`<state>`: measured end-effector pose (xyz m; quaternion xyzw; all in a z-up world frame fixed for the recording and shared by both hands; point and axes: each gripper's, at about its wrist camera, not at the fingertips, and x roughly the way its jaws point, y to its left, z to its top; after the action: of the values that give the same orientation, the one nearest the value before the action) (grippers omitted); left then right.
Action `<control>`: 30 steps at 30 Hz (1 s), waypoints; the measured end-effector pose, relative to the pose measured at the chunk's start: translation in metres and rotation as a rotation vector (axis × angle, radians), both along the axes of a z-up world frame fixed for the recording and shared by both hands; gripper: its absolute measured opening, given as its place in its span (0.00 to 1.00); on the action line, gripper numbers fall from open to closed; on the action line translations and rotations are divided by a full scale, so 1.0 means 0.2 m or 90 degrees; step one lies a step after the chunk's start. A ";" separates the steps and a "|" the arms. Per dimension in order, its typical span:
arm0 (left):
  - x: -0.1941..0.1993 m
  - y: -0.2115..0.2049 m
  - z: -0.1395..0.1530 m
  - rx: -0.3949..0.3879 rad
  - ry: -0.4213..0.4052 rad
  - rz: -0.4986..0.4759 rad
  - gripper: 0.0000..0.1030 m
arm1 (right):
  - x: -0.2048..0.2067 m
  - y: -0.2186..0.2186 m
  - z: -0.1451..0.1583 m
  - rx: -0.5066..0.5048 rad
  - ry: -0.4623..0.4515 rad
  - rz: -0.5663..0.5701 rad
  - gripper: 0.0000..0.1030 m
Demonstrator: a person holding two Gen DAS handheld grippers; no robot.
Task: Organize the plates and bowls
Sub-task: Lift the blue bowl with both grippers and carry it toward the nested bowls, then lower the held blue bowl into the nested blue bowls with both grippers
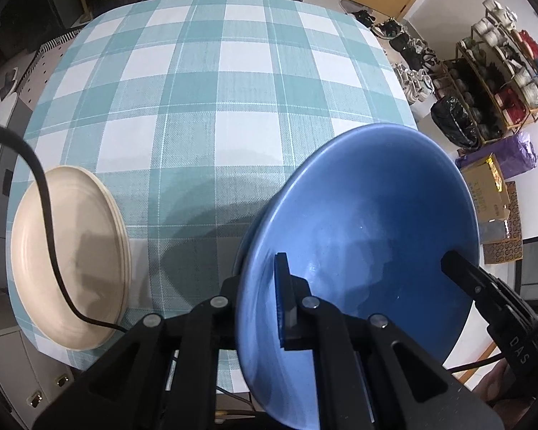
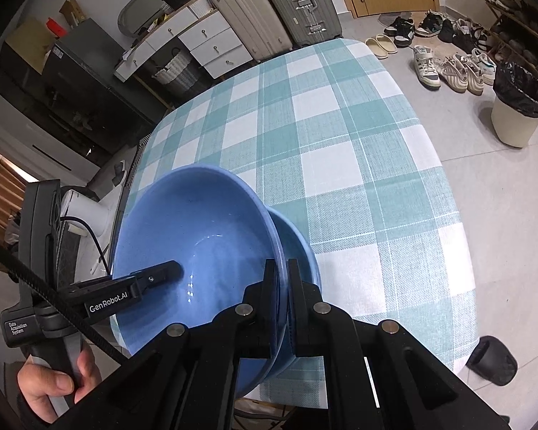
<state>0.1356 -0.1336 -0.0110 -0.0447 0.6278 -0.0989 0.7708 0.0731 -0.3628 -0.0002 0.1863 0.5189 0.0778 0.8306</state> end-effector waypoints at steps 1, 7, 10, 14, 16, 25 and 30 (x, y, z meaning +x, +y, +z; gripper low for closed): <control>-0.01 -0.01 0.00 0.007 -0.004 -0.005 0.05 | 0.00 0.00 0.00 -0.005 0.000 0.000 0.04; -0.03 -0.03 -0.01 0.034 -0.018 -0.022 0.06 | -0.01 0.02 -0.03 -0.031 0.006 0.001 0.05; -0.03 -0.04 -0.02 0.050 -0.013 -0.023 0.06 | -0.02 0.04 -0.05 -0.051 0.008 0.004 0.05; -0.04 -0.05 -0.02 0.064 -0.021 -0.027 0.06 | -0.02 0.04 -0.06 -0.066 0.009 0.006 0.06; -0.05 -0.07 -0.02 0.071 -0.026 -0.029 0.07 | -0.02 0.04 -0.07 -0.072 0.013 0.005 0.06; -0.08 -0.11 -0.03 0.106 -0.065 -0.039 0.09 | -0.03 0.04 -0.10 -0.095 -0.003 0.006 0.06; -0.09 -0.13 -0.04 0.130 -0.078 -0.052 0.10 | -0.03 0.07 -0.10 -0.129 -0.018 0.010 0.08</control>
<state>0.1179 -0.1604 -0.0186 0.0654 0.5878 -0.0685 0.8034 0.0670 -0.3494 -0.0202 0.0965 0.5139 0.0339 0.8517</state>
